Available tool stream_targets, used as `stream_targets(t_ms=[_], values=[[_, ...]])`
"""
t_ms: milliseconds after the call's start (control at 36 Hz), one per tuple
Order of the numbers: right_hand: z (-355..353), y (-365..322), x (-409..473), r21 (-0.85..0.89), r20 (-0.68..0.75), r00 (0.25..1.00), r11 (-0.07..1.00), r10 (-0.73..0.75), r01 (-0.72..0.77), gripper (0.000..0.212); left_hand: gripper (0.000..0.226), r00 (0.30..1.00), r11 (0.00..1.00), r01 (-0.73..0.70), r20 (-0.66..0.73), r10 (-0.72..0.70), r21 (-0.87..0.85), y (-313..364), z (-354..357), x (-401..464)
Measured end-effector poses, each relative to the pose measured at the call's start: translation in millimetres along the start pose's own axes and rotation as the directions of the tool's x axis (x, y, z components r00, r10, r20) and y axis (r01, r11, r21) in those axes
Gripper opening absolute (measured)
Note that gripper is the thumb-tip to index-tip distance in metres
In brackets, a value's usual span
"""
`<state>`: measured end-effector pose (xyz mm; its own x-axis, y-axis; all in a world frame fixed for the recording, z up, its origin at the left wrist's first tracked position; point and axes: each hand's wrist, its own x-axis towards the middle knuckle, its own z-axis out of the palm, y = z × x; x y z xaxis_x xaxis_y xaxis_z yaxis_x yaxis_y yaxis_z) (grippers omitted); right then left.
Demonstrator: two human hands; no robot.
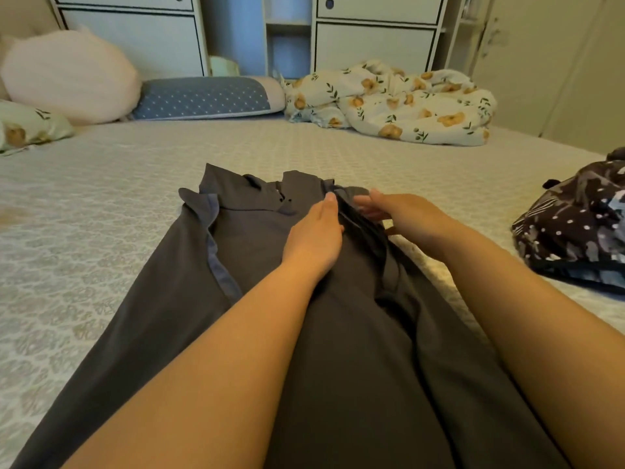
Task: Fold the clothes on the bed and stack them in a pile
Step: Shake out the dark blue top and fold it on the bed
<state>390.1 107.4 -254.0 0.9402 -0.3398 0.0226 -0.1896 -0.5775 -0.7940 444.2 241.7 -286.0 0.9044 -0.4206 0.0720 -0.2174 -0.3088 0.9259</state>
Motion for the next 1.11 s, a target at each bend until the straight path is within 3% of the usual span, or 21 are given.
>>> stream_targets(t_ms=[111, 194, 306, 417, 528, 611, 694, 778, 889, 972, 1056, 1111], values=[[4, 4, 0, -0.271, 0.16, 0.982, 0.953, -0.097, 0.138, 0.04, 0.05, 0.999, 0.98, -0.026, 0.03, 0.021, 0.2, -3, 1, 5], [11, 16, 5, -0.318, 0.264, 0.963, 0.937, -0.06, 0.145, 0.045, 0.061, 0.998, 0.972, -0.024, 0.066, 0.009, 0.235, -4, 0, 7], [15, 24, 3, -0.076, 0.114, 0.983, 0.985, -0.147, 0.156, 0.042, 0.06, 0.985, 0.971, -0.096, 0.162, 0.061, 0.219, -5, -1, 3], [10, 29, -12, 0.165, -0.08, 0.991, 0.979, -0.106, 0.118, 0.036, 0.019, 0.982, 0.912, -0.19, 0.075, 0.175, 0.363, -4, -1, -14], [7, 31, -44, 0.379, -0.117, 0.993, 0.925, 0.014, 0.031, 0.038, 0.046, 0.986, 0.899, -0.159, 0.11, 0.124, 0.408, -1, 2, -42], [7, 32, -75, 0.423, -0.111, 0.993, 0.906, 0.04, 0.011, 0.041, 0.054, 0.988, 0.862, -0.151, 0.097, 0.118, 0.484, -1, 8, -65], [4, 33, -109, 0.354, -0.063, 0.997, 0.935, 0.035, -0.011, 0.045, 0.065, 0.986, 0.808, -0.131, 0.159, 0.047, 0.575, 7, 15, -84], [1, 34, -138, 0.342, -0.002, 0.998, 0.938, 0.062, -0.057, 0.046, 0.043, 0.991, 0.854, -0.006, 0.116, -0.064, 0.52, 18, 16, -96], [-1, 16, -160, 0.16, 0.098, 0.994, 0.985, 0.05, -0.066, 0.034, 0.033, 0.975, 0.96, 0.216, -0.082, -0.204, 0.181, 35, 7, -104], [6, 4, -170, -0.058, 0.204, 0.978, 0.998, 0.038, -0.027, 0.036, 0.044, 0.943, 0.939, 0.303, -0.19, -0.272, 0.162, 37, 5, -115], [19, 10, -179, -0.448, 0.204, 0.973, 0.894, 0.11, -0.007, 0.051, 0.057, 0.897, 0.903, 0.426, -0.156, -0.413, 0.061, 31, 5, -126], [25, 17, -193, -0.563, 0.163, 0.981, 0.827, 0.107, 0.004, 0.052, 0.059, 0.888, 0.891, 0.455, -0.078, -0.453, 0.006, 34, 4, -139]])
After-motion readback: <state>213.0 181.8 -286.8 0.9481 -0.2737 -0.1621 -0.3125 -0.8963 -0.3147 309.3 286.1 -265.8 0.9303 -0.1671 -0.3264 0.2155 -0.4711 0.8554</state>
